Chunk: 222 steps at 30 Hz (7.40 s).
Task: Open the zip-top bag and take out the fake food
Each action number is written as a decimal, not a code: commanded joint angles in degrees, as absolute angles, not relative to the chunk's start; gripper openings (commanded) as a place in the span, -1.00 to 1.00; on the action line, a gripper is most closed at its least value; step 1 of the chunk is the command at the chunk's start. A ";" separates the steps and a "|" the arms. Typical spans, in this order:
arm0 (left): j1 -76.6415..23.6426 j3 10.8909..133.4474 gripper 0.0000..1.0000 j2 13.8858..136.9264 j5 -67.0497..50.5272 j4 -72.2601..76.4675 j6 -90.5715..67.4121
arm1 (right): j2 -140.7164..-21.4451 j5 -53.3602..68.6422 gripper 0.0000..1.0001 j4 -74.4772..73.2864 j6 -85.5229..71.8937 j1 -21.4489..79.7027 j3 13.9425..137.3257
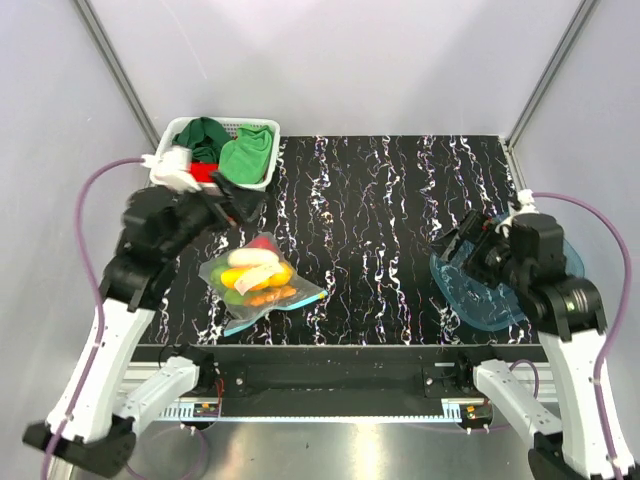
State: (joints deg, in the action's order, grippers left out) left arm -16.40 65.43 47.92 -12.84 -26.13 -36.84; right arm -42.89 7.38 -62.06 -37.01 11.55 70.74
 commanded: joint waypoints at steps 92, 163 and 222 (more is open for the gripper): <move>-50.90 90.52 -1.00 78.40 -23.89 -52.12 -10.02 | -56.68 67.23 0.90 0.52 -25.31 15.47 47.63; -37.18 81.39 -0.13 73.56 -37.35 -36.74 -20.04 | -72.25 67.50 -1.00 26.28 -44.21 28.12 50.71; -35.77 56.42 -1.00 47.10 -33.49 -40.27 -35.68 | -85.96 47.02 -1.00 -2.71 -36.65 18.19 69.34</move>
State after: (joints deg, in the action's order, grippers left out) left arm -35.79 53.98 45.21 -30.70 -43.90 -32.40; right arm -85.67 48.95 -0.69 -38.33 18.90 64.75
